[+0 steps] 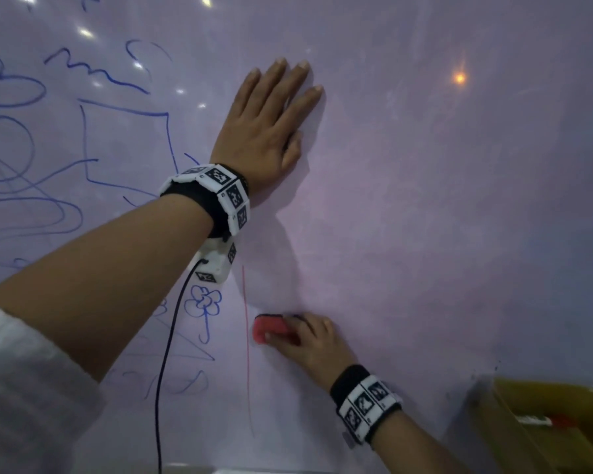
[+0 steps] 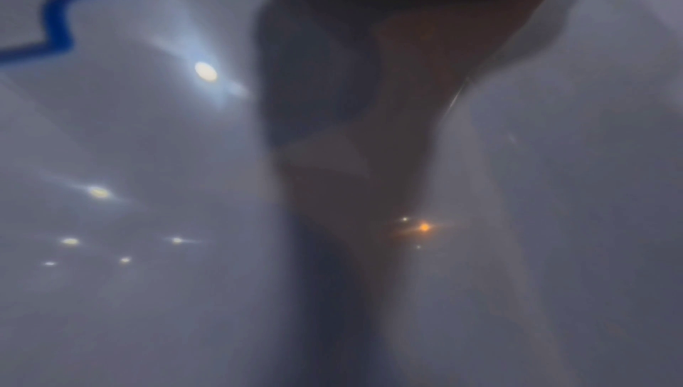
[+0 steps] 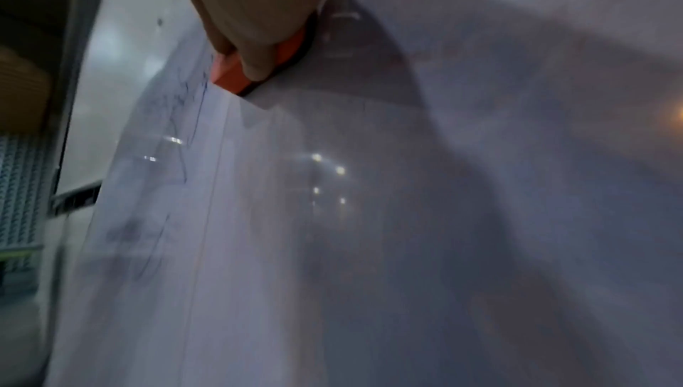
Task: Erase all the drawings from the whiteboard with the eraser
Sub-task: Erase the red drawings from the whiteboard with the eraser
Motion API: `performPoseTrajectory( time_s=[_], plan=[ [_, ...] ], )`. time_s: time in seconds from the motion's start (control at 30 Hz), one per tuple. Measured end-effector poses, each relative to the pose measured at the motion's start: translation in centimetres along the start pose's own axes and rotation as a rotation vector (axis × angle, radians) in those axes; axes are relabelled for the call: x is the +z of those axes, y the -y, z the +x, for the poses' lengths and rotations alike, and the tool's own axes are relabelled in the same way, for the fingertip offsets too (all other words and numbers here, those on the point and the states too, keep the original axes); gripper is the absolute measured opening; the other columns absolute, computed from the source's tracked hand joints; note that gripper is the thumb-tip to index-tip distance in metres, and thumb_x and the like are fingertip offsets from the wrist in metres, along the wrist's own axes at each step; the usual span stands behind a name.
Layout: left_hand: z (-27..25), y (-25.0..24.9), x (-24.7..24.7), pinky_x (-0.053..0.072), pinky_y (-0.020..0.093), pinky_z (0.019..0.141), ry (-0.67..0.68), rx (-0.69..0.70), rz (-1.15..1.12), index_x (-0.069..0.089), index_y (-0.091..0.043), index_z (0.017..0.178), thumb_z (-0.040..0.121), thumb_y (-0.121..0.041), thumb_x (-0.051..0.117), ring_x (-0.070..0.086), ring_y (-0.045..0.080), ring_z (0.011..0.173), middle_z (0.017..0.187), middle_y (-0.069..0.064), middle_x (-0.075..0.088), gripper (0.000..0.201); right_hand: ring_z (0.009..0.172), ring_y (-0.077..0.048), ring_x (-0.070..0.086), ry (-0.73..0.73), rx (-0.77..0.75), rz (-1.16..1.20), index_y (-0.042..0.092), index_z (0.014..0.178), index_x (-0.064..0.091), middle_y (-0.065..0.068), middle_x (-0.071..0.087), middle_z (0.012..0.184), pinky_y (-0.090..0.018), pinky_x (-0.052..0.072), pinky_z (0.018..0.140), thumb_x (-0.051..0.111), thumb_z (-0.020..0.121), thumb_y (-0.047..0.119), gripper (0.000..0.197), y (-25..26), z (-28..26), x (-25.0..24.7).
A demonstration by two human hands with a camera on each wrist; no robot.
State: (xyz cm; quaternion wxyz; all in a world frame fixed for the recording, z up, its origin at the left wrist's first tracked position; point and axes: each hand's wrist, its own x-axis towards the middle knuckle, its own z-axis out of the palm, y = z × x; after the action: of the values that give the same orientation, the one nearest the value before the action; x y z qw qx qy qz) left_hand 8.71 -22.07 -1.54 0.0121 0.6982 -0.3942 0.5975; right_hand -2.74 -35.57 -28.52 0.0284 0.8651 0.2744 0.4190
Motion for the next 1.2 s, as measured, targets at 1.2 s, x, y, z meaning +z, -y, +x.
performPoseTrajectory(
  time_s=[1.2],
  plan=[
    [-0.1,-1.0,-0.8,-0.005,0.033,0.117,0.090,-0.071,-0.038,0.028,-0.014,0.145,0.093,-0.024,0.034,0.018,0.032,0.141,0.152,0.015,0.026,0.053,0.104,-0.047,0.049,-0.671,1.554,0.189,-0.009,0.115,0.049,-0.031,0.050,0.112,-0.048,0.039,0.094,0.059,0.086,0.033,0.052,-7.7,-14.3,-5.3]
  ],
)
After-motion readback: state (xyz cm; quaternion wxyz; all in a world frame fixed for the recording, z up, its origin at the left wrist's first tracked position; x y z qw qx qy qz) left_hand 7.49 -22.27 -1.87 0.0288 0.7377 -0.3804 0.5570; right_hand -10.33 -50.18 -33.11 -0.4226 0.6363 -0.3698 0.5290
